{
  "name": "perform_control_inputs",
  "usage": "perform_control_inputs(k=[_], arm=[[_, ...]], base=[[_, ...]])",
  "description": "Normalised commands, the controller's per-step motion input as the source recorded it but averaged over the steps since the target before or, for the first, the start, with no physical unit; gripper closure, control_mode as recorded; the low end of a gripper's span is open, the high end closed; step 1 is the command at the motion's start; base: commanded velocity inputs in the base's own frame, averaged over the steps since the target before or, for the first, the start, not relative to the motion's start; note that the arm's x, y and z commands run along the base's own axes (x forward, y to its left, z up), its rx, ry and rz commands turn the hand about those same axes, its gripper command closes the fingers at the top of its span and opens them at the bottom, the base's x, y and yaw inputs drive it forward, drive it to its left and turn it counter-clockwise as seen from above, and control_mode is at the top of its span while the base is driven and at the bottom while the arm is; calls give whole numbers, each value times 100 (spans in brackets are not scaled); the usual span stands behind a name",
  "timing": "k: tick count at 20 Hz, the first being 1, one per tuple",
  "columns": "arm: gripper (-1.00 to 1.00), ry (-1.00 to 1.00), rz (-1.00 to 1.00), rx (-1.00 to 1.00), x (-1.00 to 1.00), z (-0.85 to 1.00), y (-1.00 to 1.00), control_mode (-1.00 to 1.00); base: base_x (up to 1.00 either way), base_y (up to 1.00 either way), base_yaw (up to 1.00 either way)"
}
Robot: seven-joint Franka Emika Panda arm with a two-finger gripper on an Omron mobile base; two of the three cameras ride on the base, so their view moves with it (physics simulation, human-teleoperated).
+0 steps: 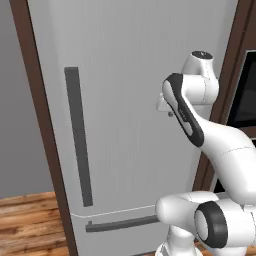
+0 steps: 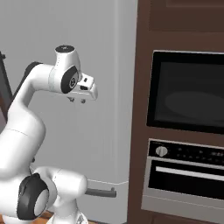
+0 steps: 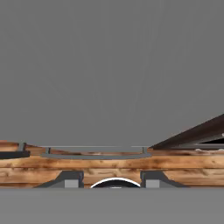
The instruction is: Open the fridge, grab two sodas, and place both sodas inside the bowl with ice on the dining counter.
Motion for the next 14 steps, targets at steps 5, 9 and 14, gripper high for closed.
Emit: perform_control_inputs(k=[5,9,14], arm=[[-100,0,0,0,0,0,0,100],[-100,0,0,0,0,0,0,100],[-100,0,0,0,0,0,0,100]], base=[[-40,35,-1],[-58,92,-11],[-29,83,-33]])
